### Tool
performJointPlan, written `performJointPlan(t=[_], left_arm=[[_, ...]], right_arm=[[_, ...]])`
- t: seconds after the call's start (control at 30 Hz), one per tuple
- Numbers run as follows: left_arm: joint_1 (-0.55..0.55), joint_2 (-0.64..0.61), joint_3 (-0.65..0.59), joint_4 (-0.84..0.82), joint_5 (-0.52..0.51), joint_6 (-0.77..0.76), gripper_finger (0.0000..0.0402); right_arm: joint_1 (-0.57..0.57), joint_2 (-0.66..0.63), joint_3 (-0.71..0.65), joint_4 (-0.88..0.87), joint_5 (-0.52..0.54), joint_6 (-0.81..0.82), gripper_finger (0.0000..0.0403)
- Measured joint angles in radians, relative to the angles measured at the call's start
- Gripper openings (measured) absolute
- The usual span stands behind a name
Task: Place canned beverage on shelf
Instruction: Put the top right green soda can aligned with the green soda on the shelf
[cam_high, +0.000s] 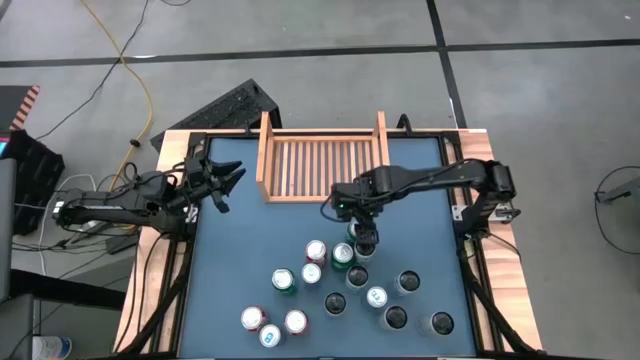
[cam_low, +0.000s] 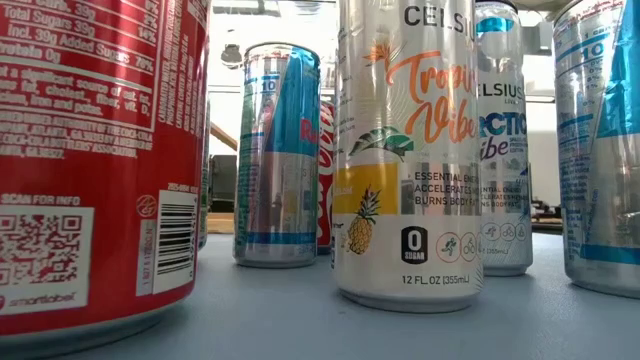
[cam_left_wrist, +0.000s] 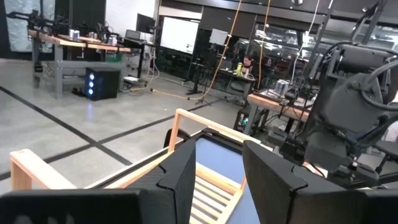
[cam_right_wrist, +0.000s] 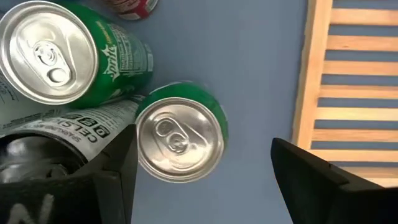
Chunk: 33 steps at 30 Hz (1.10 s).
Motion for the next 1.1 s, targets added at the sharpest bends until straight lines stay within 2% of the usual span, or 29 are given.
performJointPlan(t=[0.4,0.7,0.93,1.1], left_arm=[[0.0,0.0,0.0,-0.032,0.001,-0.022,0.012],[0.0,0.0,0.0,-0.05,0.01,-0.038,0.012],[0.0,0.0,0.0,-0.049,0.01,-0.039,0.012],[0.0,0.0,0.0,-0.048,0.011,-0.039,0.012]], right_arm=[[0.02,0.001,-0.001,0.028,-0.015,0.044,0.0282],[0.024,0.0,-0.068,0.072,-0.017,0.049,0.0282],[0.022,0.0,-0.071,0.095,-0.017,0.035,0.0282],[0.012,0.0,-0.071,0.094,-0.016,0.02,0.0266]])
